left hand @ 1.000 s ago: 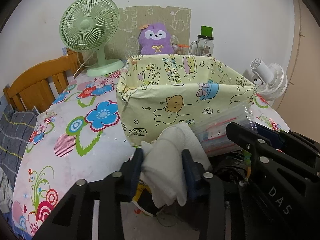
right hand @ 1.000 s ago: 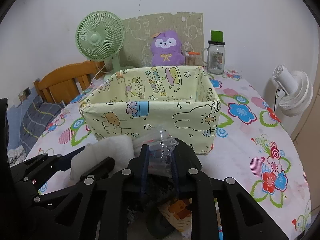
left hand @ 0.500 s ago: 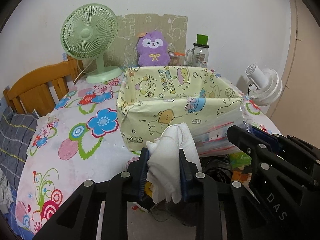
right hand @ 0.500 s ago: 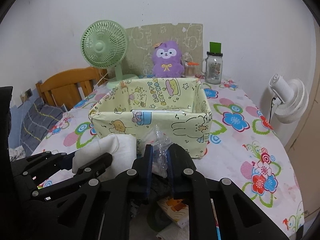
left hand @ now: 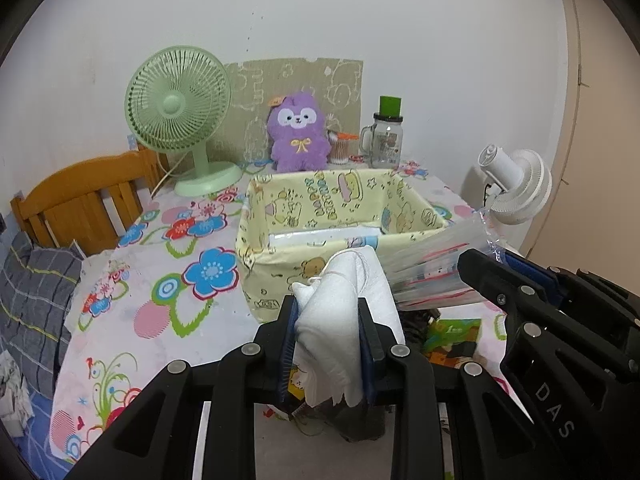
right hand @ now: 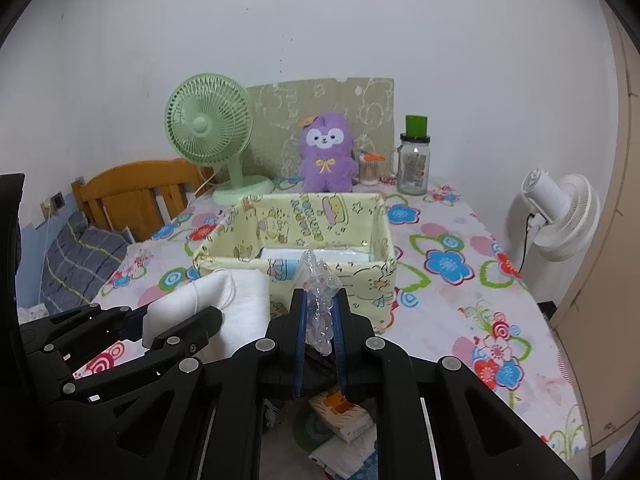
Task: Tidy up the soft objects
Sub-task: 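Lift the white cloth with the left tool while the right tool carries the plastic bag over the yellow box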
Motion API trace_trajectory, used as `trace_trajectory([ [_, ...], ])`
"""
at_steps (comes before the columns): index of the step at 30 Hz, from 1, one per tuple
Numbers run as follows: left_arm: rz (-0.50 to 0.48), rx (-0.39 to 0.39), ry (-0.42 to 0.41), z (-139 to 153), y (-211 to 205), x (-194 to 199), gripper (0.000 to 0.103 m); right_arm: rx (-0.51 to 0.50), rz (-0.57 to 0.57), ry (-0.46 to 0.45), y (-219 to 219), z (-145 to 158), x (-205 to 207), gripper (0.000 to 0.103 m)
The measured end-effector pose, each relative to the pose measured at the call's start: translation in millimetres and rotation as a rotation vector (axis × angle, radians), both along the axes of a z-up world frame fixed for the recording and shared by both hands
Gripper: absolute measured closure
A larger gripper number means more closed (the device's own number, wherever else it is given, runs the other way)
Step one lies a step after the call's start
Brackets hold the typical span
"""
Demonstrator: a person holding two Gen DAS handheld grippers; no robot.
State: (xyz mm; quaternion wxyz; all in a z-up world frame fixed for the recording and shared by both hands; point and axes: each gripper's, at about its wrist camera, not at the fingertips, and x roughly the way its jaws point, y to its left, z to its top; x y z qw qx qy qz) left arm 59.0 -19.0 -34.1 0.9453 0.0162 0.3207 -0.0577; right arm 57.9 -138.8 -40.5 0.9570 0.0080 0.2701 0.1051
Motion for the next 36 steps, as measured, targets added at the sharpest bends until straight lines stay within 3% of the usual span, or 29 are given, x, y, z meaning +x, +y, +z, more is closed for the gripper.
trace_trajectory([
  [18,-0.011,-0.005,-0.075,44.6,-5.6,-10.8,0.077,0.003,-0.051,-0.083,-11.5,48.5,-17.3,0.088],
  [36,0.005,-0.004,-0.085,53.7,-4.9,21.8,0.076,0.011,-0.062,-0.089,-12.2,58.6,19.3,0.088],
])
